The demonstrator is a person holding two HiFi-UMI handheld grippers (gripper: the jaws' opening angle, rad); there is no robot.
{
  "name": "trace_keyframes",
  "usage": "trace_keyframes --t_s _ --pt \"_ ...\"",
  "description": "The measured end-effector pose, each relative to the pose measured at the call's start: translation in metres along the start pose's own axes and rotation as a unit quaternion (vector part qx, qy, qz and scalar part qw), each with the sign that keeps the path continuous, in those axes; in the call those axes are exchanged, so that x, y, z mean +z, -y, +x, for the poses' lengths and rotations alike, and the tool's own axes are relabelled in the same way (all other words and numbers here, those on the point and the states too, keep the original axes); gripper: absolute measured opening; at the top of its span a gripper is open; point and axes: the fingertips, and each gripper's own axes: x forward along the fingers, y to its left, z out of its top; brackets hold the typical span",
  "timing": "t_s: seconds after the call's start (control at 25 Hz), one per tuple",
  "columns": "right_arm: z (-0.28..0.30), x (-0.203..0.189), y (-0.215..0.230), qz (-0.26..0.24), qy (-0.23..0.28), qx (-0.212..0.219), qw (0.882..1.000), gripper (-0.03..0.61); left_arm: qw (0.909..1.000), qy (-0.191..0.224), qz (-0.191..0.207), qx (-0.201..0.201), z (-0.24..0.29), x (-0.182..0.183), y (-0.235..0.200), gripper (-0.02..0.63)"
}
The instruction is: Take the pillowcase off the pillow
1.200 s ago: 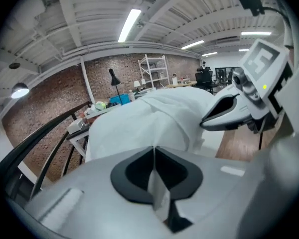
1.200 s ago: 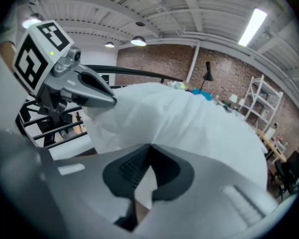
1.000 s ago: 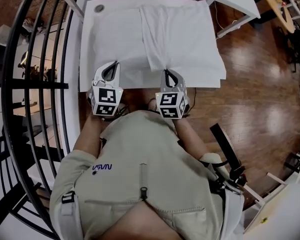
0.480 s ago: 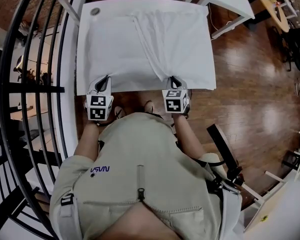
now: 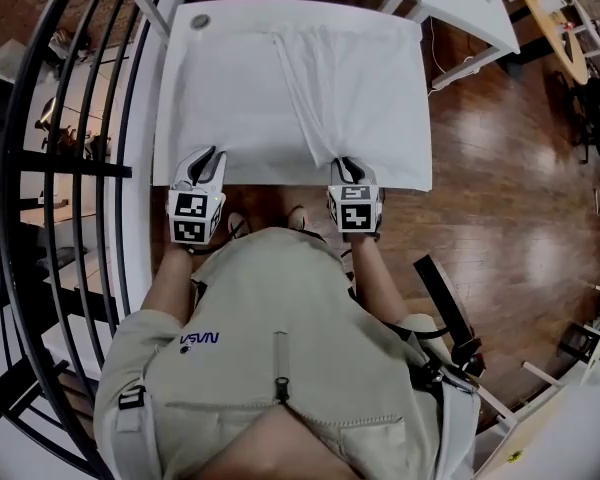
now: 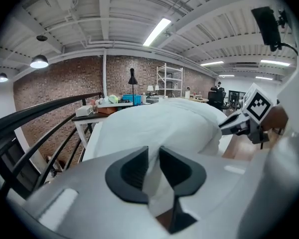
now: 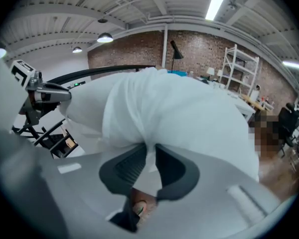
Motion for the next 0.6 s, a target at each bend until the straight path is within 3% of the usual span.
trace_keyframes --t_s 0.4,0.6 --pt "-0.023 0.013 -0.018 0.010 0.044 0.096 0.994 0.103 0.9964 -0.016 -0.067 0.050 -0.023 -0.004 -0.003 0.101" --pt "-0.047 0.051 -0.018 0.013 0.130 0.161 0.978 0.101 0.9938 -0.009 -0.076 0.081 -0.029 0.002 0.003 0.098"
